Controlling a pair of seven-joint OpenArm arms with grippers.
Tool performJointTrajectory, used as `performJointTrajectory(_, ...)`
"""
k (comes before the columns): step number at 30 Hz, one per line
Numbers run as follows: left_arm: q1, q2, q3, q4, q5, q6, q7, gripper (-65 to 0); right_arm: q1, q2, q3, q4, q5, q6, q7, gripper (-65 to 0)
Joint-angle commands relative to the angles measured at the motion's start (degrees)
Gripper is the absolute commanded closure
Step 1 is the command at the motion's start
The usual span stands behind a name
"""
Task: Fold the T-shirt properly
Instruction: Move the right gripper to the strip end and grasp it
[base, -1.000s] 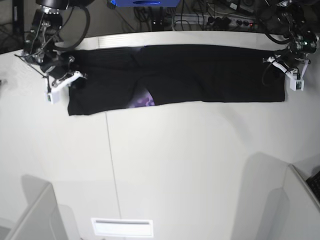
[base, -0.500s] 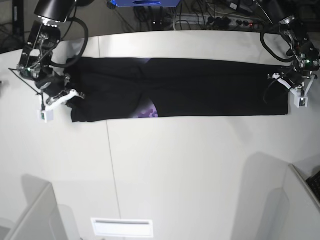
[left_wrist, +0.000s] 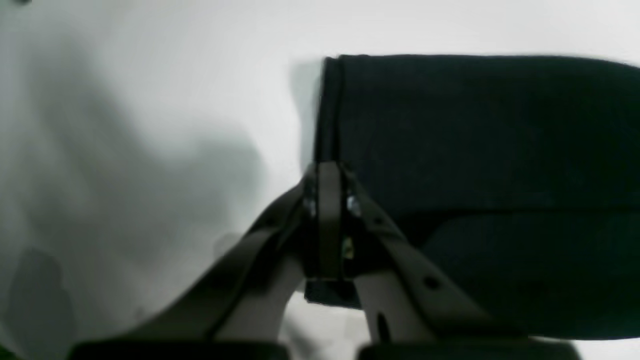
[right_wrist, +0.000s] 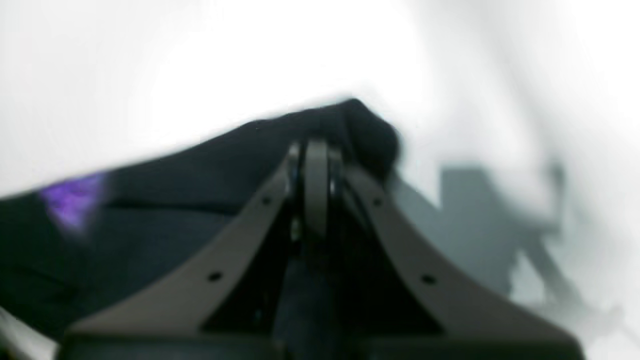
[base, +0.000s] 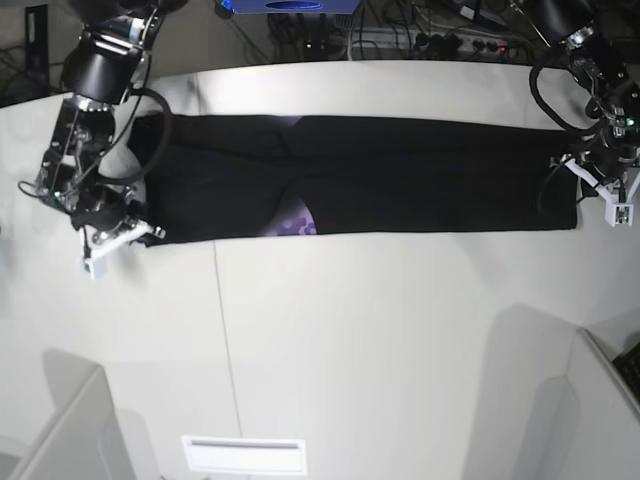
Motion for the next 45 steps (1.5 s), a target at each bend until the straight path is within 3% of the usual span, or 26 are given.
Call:
performJointTrajectory(1,-0.2,-1.3,-1.5,0.8,0.2,0.3,-0.7,0.0,1.5,0.8,0.2,-0.3,0.1,0.4,2.4,0.0)
performJointTrajectory(4,0.6,-1.4,-4.4,0.7,0.2,-0.8,-0.7,0.0,1.7,1.0,0.2,-3.5,-1.2,0.4,4.8,0.0)
performJointTrajectory(8,1.2,-1.4,-7.9,1.2,0.2,-7.0,-0.7,0.0,1.5,1.2,0.2,-2.1,-1.0,0.4,4.7,0.0)
performJointTrajectory(15,4.0,-1.3,-14.0,2.6,-0.6,-7.1,-0.7,0.0,-4.1,0.3,0.3,14.5,-0.8,0.5,3.7,0.0)
performJointTrajectory(20,5.9,-1.4,-18.2,2.6,-10.7,-7.1,-0.7,0.0,-7.9,-2.3,0.5,26.2,-0.8,0.5,-1.1,0.0)
performJointTrajectory(21,6.1,-1.5,-18.2,2.6,-12.5,-7.1,-0.7,-1.3,-8.5,-2.8,0.3,27.5,-0.8,0.5,-1.6,0.0)
performJointTrajectory(26,6.6,-1.5,-18.0,2.3,-16.5,-7.1,-0.7,-39.7,-10.2,-4.8,0.2,29.3,-0.8,0.5,-1.9,0.0)
performJointTrajectory(29,6.1,-1.3,-17.8,1.1,-16.8,-7.1,-0.7,-51.5,-11.6,-4.8,-1.8,29.4,-0.8,0.5,-1.9,0.0)
performJointTrajectory(41,-1.9,-1.6,-8.4,-12.0,-16.1,-7.1,-1.0,-52.7,-15.0,-4.9,-12.1,30.3,-0.8,0.5,-1.2,0.0)
performJointTrajectory(45,-4.6,-1.4,-7.2,-16.5,-10.9,-7.1,-1.1,-52.7,-15.8,-6.2,-12.1,30.3,-0.8,0.5,-1.2,0.0)
